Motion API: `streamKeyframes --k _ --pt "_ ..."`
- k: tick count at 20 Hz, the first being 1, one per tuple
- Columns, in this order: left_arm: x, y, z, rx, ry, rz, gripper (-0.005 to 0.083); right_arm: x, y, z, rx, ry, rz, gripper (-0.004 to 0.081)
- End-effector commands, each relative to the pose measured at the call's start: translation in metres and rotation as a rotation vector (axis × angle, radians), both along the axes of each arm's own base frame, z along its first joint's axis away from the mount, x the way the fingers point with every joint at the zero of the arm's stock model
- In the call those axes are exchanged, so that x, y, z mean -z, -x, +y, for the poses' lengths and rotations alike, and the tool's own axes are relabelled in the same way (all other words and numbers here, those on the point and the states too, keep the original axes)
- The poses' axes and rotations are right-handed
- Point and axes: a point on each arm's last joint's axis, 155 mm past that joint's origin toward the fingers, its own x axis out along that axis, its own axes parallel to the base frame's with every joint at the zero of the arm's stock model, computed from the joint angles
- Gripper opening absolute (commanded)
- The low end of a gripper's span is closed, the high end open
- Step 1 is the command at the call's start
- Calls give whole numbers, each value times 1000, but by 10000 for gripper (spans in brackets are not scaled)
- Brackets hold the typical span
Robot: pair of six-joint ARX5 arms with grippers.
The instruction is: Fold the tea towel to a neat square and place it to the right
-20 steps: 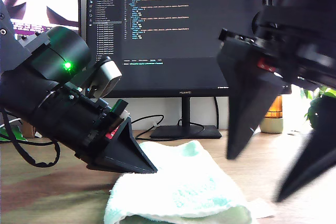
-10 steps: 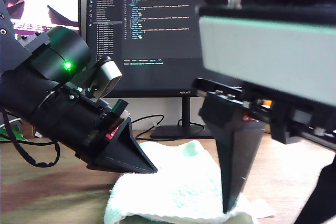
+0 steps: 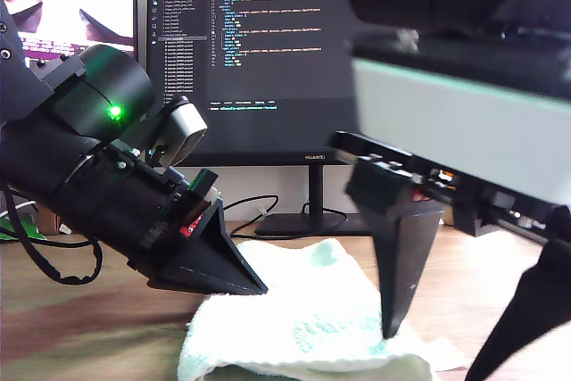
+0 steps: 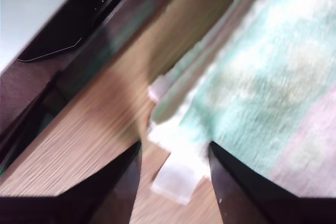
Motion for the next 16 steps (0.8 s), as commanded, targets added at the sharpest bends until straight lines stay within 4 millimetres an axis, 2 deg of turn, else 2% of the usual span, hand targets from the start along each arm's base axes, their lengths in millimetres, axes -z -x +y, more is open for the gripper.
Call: streamKeyframes --k 1,3,6,9,13,16 --pt "32 14 10 -3 -71 70 -20 22 13 -5 -28 46 63 359" --pt "32 14 10 -3 -71 71 -20 25 8 2 -36 26 51 359" --pt "32 14 10 -3 -71 70 -20 33 11 1 -48 44 72 336" --pt "33 14 10 -3 -72 71 -20 37 15 -4 -48 67 90 169" --pt "33 14 11 -3 -73 72 -20 38 27 1 -9 39 151 -8" --pt "33 15 11 -3 -75 76 -20 37 33 6 59 17 185 -13"
